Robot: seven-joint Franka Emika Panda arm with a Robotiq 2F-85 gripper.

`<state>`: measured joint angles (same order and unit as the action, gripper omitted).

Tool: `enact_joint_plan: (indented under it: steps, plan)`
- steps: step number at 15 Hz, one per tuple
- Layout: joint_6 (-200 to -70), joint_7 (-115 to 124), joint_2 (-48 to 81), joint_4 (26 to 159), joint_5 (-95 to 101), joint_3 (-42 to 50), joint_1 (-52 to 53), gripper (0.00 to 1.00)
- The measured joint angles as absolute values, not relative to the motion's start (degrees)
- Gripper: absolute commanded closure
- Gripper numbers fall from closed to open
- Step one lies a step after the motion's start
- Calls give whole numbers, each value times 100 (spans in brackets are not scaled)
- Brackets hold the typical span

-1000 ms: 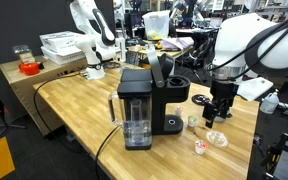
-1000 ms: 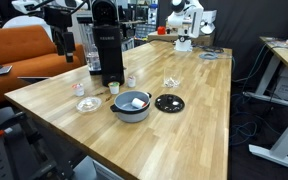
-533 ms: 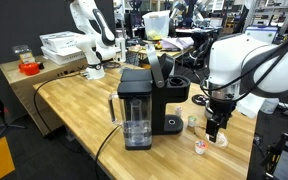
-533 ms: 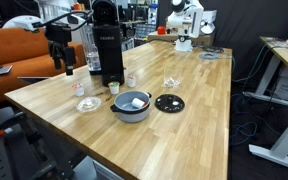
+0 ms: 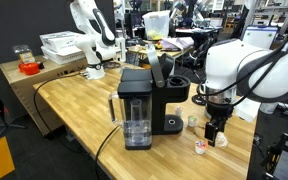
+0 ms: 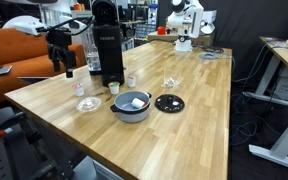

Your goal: Put one coffee pod in the coffee machine then put another coffee pod in the gray pot

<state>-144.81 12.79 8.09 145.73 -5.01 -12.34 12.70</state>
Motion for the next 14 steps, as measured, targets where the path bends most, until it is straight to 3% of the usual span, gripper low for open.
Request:
enact_joint_plan:
  steps: [14]
  plan:
    - [-16270,238,1255,14847,-1992,-1377,1081,0]
